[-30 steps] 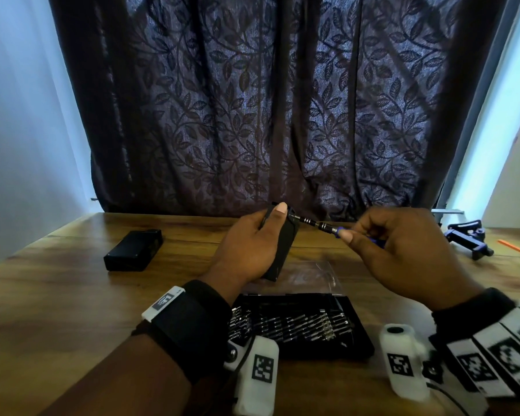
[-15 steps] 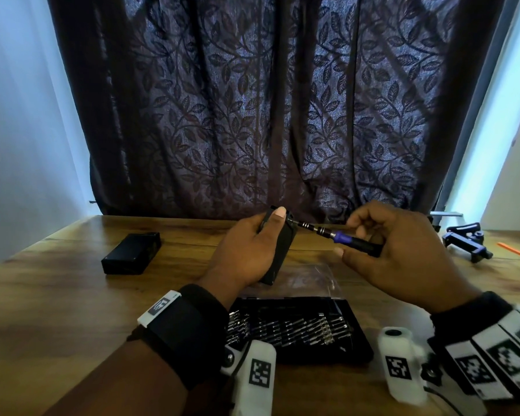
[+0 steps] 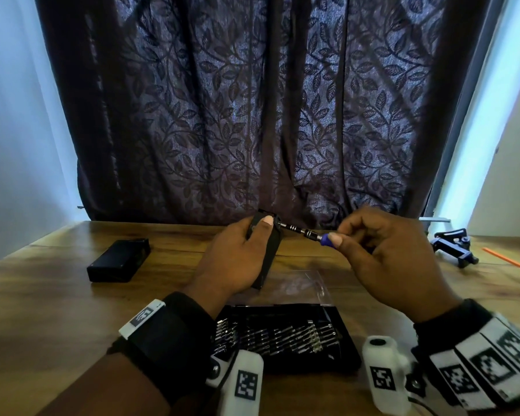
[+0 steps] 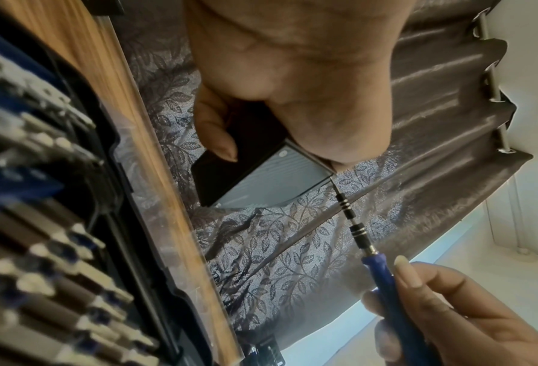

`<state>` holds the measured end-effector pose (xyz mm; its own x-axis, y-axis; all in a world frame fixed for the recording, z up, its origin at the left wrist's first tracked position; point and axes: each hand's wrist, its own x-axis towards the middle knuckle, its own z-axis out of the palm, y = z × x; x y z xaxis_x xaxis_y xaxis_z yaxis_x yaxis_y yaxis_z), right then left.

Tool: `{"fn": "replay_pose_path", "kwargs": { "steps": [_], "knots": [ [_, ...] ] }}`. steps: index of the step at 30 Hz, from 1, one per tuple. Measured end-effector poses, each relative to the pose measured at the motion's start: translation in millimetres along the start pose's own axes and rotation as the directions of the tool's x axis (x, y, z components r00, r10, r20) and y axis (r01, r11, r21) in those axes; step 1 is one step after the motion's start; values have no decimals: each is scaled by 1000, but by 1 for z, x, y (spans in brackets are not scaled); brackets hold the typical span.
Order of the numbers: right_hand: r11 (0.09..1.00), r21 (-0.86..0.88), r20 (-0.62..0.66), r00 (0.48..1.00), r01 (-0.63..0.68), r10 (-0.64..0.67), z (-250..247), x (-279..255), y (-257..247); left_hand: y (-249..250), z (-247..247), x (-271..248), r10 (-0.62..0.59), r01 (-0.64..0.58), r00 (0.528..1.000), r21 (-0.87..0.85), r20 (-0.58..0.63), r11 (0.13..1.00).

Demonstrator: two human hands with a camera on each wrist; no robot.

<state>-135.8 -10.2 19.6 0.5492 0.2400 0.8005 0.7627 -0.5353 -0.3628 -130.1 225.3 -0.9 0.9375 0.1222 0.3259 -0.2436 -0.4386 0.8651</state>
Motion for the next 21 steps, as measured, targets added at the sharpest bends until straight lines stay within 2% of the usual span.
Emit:
{"fn": "replay_pose_path", "kwargs": {
  "steps": [3,4,7,11,14,16,19,21],
  "knots": [
    [999,22,7,1000,-24,24,0,0,4,1,3,-3,8,-8,1000,-49,-1,999],
    [999,39,7,999,-35,35,1,0,5,3,4,-4,-27,26,1000,-91,-12,996],
    [997,53,11,998,-64,64,2,-2,5,8,8,-5,-234,215,972,-329,-18,920],
    [996,-18,23,996,-85,85,2,-1,4,19,10,-11,-425,385,905,-485,31,785],
    [997,-29,-38,997,-68,67,1,-1,2,25,7,-11,-471,399,880,-625,56,671],
    [997,30,-70,995,-71,73,1,-1,1,26,2,-9,-481,387,873,-706,75,593],
    [993,89,-65,995,-74,80,2,-2,-3,28,-6,-8,-466,349,879,-797,97,492],
    [992,111,-40,997,-54,59,3,-4,-7,28,-9,-9,-441,313,893,-825,88,470]
  ]
}}
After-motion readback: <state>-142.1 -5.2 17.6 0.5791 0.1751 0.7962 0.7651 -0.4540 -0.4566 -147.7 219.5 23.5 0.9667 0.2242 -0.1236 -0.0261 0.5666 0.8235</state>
